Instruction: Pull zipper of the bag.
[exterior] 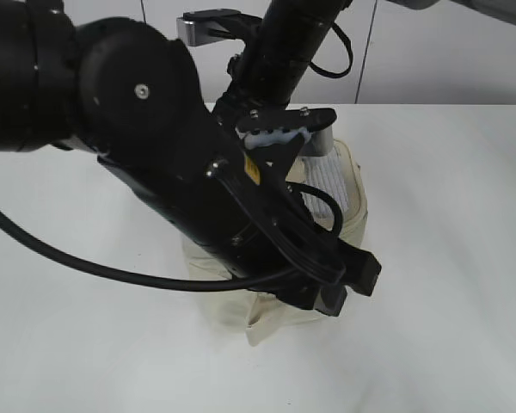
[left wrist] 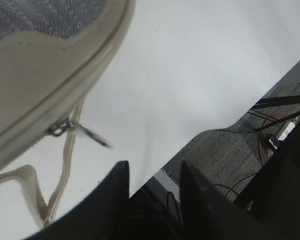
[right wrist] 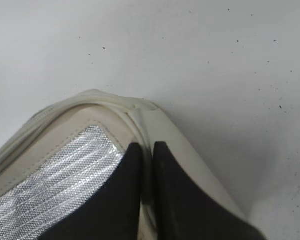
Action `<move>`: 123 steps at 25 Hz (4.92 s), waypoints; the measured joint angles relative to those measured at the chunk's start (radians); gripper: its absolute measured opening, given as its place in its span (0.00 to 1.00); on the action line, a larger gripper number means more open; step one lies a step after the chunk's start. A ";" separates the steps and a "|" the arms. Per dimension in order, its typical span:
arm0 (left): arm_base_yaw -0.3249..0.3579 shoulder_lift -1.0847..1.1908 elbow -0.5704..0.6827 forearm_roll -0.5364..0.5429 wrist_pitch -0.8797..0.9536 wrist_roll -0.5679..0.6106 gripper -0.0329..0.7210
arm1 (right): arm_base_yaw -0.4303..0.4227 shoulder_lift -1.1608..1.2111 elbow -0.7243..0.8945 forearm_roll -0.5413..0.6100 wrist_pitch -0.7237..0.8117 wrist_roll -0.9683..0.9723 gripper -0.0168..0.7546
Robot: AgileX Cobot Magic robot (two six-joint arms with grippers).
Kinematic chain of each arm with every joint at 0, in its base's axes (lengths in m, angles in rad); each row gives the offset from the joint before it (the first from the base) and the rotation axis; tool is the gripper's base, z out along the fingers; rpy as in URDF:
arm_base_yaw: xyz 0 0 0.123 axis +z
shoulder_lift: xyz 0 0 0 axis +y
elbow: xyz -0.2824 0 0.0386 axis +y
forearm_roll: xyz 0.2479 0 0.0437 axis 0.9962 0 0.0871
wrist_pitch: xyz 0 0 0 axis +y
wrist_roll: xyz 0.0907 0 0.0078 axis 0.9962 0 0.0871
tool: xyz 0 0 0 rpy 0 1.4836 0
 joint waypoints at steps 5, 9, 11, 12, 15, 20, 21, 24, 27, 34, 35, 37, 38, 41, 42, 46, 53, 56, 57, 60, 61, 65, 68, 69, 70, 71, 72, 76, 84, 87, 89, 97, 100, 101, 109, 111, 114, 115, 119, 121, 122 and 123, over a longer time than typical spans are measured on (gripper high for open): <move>-0.001 -0.054 -0.004 0.098 0.088 0.000 0.54 | -0.001 0.000 -0.006 0.001 0.000 0.052 0.46; -0.001 -0.129 -0.005 0.222 0.157 -0.025 0.56 | -0.002 -0.005 -0.010 -0.006 -0.001 0.085 0.71; -0.001 -0.162 -0.005 0.272 0.173 -0.043 0.56 | -0.002 -0.017 -0.010 -0.009 -0.001 0.091 0.75; -0.001 -0.179 -0.005 0.289 0.178 -0.046 0.56 | -0.003 -0.026 -0.010 -0.014 -0.001 0.095 0.75; 0.007 -0.218 -0.005 0.333 0.187 -0.049 0.56 | -0.012 -0.057 -0.011 -0.050 -0.001 0.117 0.76; 0.106 -0.239 -0.005 0.342 0.214 -0.048 0.56 | -0.076 -0.088 -0.011 -0.082 -0.001 0.142 0.76; 0.136 -0.239 -0.005 0.343 0.216 -0.036 0.56 | -0.095 -0.094 -0.011 -0.084 -0.001 0.145 0.76; 0.223 -0.239 -0.005 0.339 0.204 0.043 0.56 | -0.150 -0.112 -0.011 -0.091 -0.001 0.155 0.76; 0.308 -0.237 -0.006 0.289 0.181 0.164 0.56 | -0.202 -0.132 -0.009 -0.095 -0.001 0.173 0.76; 0.435 -0.150 -0.100 0.105 0.186 0.466 0.56 | -0.285 -0.187 0.108 -0.101 -0.003 0.188 0.69; 0.440 -0.131 -0.127 0.095 0.189 0.502 0.56 | -0.287 -0.197 0.131 -0.108 -0.003 0.189 0.69; 0.442 -0.077 -0.182 0.088 0.203 0.561 0.56 | -0.288 -0.216 0.173 -0.119 -0.003 0.192 0.69; 0.442 -0.046 -0.217 0.084 0.218 0.588 0.56 | -0.288 -0.228 0.196 -0.123 -0.003 0.193 0.69; 0.442 0.055 -0.328 0.079 0.266 0.644 0.56 | -0.290 -0.263 0.266 -0.132 -0.004 0.193 0.69; 0.442 0.086 -0.371 0.078 0.287 0.665 0.56 | -0.293 -0.278 0.294 -0.136 -0.004 0.194 0.69; 0.442 0.228 -0.552 0.063 0.389 0.732 0.56 | -0.315 -0.344 0.405 -0.151 -0.004 0.194 0.69; 0.442 0.447 -0.870 -0.036 0.570 0.808 0.56 | -0.403 -0.472 0.581 -0.169 -0.005 0.202 0.69; 0.442 0.516 -0.957 -0.084 0.580 0.825 0.56 | -0.413 -0.528 0.657 -0.174 -0.005 0.231 0.69; 0.442 0.530 -0.972 -0.099 0.581 0.827 0.56 | -0.413 -0.546 0.679 -0.173 -0.009 0.245 0.69; 0.442 0.560 -0.983 -0.118 0.584 0.830 0.56 | -0.413 -0.585 0.750 -0.169 -0.041 0.274 0.69; 0.442 0.565 -0.984 -0.121 0.585 0.830 0.56 | -0.413 -0.592 0.765 -0.169 -0.048 0.278 0.69; 0.442 0.572 -0.984 -0.125 0.585 0.831 0.56 | -0.413 -0.598 0.808 -0.169 -0.077 0.285 0.69; 0.439 0.572 -0.984 -0.128 0.586 0.831 0.56 | -0.413 -0.598 0.816 -0.168 -0.084 0.286 0.69; 0.439 0.572 -0.984 -0.134 0.586 0.831 0.56 | -0.413 -0.598 0.816 -0.168 -0.086 0.286 0.69; 0.438 0.572 -0.984 -0.143 0.586 0.831 0.56 | -0.413 -0.598 0.816 -0.168 -0.088 0.286 0.69; 0.435 0.572 -0.983 -0.148 0.586 0.831 0.56 | -0.413 -0.598 0.816 -0.167 -0.089 0.286 0.69; 0.433 0.572 -0.982 -0.150 0.586 0.831 0.56 | -0.413 -0.598 0.816 -0.166 -0.091 0.286 0.69; 0.421 0.567 -0.929 -0.151 0.586 0.830 0.56 | -0.413 -0.599 0.816 -0.165 -0.098 0.286 0.69; 0.418 0.553 -0.864 -0.156 0.568 0.812 0.56 | -0.413 -0.599 0.816 -0.165 -0.116 0.288 0.69; 0.417 0.542 -0.855 -0.147 0.568 0.805 0.54 | -0.413 -0.599 0.816 -0.165 -0.125 0.288 0.69; 0.416 0.540 -0.851 -0.132 0.575 0.804 0.46 | -0.413 -0.599 0.816 -0.165 -0.129 0.288 0.69; 0.415 0.523 -0.811 -0.126 0.566 0.804 0.12 | -0.413 -0.599 0.816 -0.164 -0.136 0.290 0.69; 0.412 0.506 -0.802 -0.106 0.569 0.804 0.12 | -0.413 -0.599 0.816 -0.155 -0.138 0.290 0.69; 0.412 0.500 -0.802 -0.102 0.571 0.804 0.12 | -0.413 -0.599 0.816 -0.150 -0.140 0.290 0.69; 0.409 0.462 -0.751 -0.094 0.563 0.806 0.11 | -0.382 -0.604 0.836 -0.089 -0.155 0.214 0.66; 0.403 0.459 -0.740 -0.096 0.552 0.811 0.11 | -0.380 -0.620 0.867 -0.060 -0.169 0.184 0.65; 0.394 0.452 -0.734 -0.101 0.548 0.826 0.11 | -0.379 -0.677 0.950 -0.044 -0.241 0.146 0.63; 0.392 0.452 -0.733 -0.106 0.548 0.837 0.11 | -0.379 -0.704 0.987 -0.033 -0.279 0.133 0.62; 0.376 0.452 -0.733 -0.116 0.549 0.871 0.10 | -0.379 -0.795 1.137 0.058 -0.403 0.036 0.61; 0.368 0.452 -0.733 -0.123 0.549 0.900 0.10 | -0.379 -0.814 1.198 0.108 -0.451 -0.016 0.61; 0.366 0.452 -0.733 -0.128 0.551 0.913 0.10 | -0.379 -0.817 1.227 0.138 -0.479 -0.038 0.61; 0.362 0.452 -0.733 -0.134 0.553 0.924 0.10 | -0.379 -0.818 1.253 0.164 -0.505 -0.062 0.61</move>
